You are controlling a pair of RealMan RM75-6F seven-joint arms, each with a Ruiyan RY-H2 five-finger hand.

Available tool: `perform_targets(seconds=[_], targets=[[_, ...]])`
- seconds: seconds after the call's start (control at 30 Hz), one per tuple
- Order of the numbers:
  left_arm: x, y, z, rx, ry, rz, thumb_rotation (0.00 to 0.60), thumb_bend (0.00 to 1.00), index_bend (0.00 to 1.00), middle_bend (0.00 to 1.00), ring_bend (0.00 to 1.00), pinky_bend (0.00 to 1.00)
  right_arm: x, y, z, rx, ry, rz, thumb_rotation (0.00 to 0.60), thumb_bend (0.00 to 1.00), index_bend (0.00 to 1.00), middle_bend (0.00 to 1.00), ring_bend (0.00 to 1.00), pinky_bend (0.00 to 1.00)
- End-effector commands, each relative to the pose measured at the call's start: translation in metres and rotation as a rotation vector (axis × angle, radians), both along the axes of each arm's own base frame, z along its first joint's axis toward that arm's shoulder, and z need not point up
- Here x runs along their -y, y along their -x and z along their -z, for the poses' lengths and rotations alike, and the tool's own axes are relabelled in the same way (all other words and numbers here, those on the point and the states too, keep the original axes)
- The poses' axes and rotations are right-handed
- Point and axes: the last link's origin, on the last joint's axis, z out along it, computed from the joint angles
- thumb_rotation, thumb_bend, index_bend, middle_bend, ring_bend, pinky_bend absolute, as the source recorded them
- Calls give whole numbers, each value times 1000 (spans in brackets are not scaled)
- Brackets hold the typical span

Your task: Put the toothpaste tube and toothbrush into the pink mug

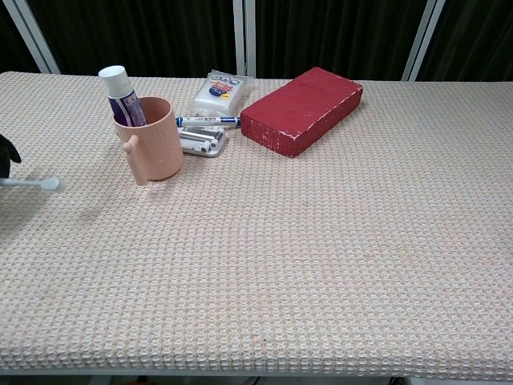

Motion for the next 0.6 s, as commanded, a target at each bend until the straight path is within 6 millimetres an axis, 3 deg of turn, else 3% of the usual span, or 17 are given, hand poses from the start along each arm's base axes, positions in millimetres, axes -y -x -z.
perform_targets(seconds=[0.03, 0.33, 0.6], targets=[[-11, -19, -25, 169, -45, 3, 600, 378, 575, 302, 211, 339, 0, 0, 0, 3, -1, -1, 600, 345, 0, 0, 0, 0], [-37, -78, -78, 382, -41, 73, 600, 378, 637, 376, 251, 381, 0, 1, -1, 8, -1, 0, 600, 345, 0, 0, 0, 0], [-58, -146, -95, 466, 12, 164, 600, 379, 678, 411, 274, 421, 0, 2, 0, 11, -2, 0, 600, 345, 0, 0, 0, 0]])
